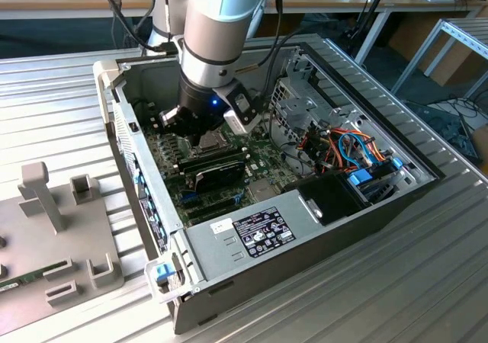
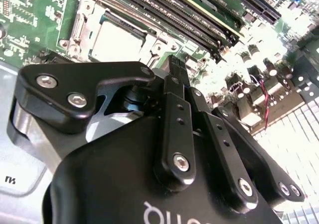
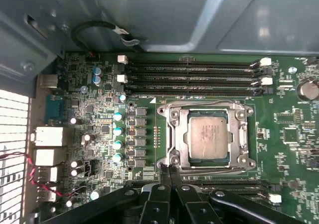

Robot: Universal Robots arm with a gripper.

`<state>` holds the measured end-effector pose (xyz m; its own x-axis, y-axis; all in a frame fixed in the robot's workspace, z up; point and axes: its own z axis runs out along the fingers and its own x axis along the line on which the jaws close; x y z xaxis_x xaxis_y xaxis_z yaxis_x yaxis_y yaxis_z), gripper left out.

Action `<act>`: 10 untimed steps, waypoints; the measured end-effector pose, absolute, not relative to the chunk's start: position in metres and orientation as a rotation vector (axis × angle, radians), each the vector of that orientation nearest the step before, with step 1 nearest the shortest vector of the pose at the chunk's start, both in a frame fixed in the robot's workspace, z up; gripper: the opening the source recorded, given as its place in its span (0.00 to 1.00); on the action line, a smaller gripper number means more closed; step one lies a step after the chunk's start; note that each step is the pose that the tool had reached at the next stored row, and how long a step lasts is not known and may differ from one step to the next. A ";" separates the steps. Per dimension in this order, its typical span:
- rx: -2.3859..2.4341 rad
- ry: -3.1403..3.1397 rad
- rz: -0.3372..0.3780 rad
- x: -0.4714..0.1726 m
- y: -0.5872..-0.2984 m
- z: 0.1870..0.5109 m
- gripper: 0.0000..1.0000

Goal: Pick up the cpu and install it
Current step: 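Install the second cpu locking lever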

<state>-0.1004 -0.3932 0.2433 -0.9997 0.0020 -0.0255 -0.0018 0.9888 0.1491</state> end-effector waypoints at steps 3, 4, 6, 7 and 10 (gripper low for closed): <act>0.000 3.107 0.233 -0.100 -0.393 0.250 0.11; 0.000 3.107 0.233 -0.100 -0.393 0.251 0.11; 0.000 3.107 0.233 -0.100 -0.393 0.251 0.11; 0.000 3.107 0.233 -0.100 -0.393 0.251 0.11; 0.000 3.108 0.233 -0.099 -0.393 0.251 0.11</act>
<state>-0.0993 -0.3932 0.2513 -0.9997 0.0017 -0.0253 -0.0020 0.9889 0.1489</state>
